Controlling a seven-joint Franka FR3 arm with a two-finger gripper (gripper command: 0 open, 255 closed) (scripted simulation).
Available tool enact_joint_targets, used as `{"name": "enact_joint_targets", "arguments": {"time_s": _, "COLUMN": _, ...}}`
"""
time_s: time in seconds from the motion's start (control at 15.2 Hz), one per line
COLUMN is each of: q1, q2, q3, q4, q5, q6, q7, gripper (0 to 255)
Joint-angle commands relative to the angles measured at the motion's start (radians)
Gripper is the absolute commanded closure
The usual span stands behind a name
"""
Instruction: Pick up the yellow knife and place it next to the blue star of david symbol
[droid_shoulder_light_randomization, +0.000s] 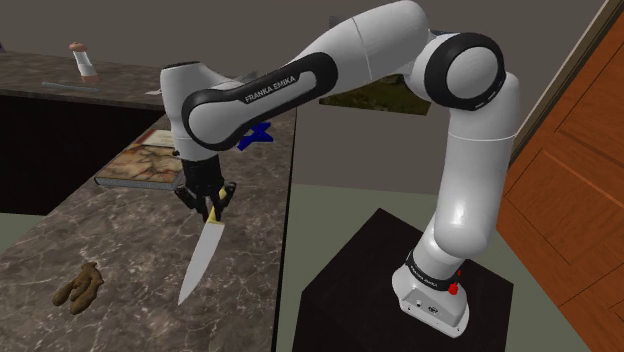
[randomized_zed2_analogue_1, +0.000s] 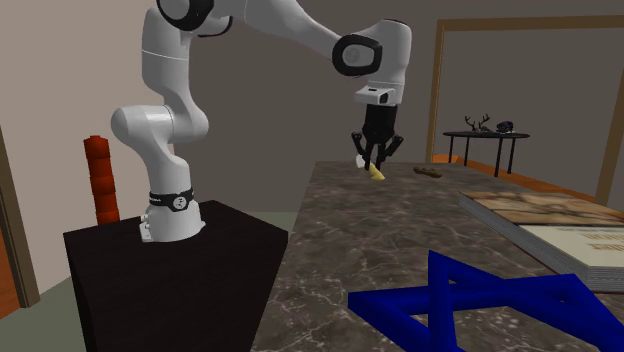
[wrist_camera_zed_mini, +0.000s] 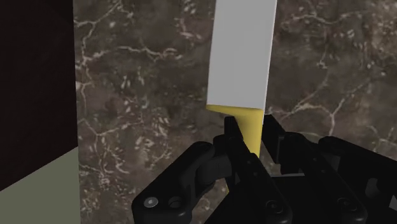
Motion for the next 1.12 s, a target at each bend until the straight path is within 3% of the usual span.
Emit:
{"name": "enact_joint_targets", "arguments": {"time_s": 0.0, "q1": 0.0, "q2": -0.009, "q3": 0.003, "q4": 0.017, "q5": 0.005, "q6": -0.024, "q7": 0.001, "gripper": 255}}
{"name": "enact_joint_targets", "arguments": {"time_s": 0.4, "q1": -0.005, "q2": -0.035, "q3": 0.009, "q4": 0.062, "q5": 0.019, "q6": -0.092, "q7": 0.0, "gripper": 255}}
{"name": "enact_joint_targets", "arguments": {"time_s": 1.06, "q1": -0.148, "q2": -0.048, "q3": -0.07, "q4": 0.067, "q5": 0.019, "q6": -0.13, "q7": -0.219, "gripper": 255}}
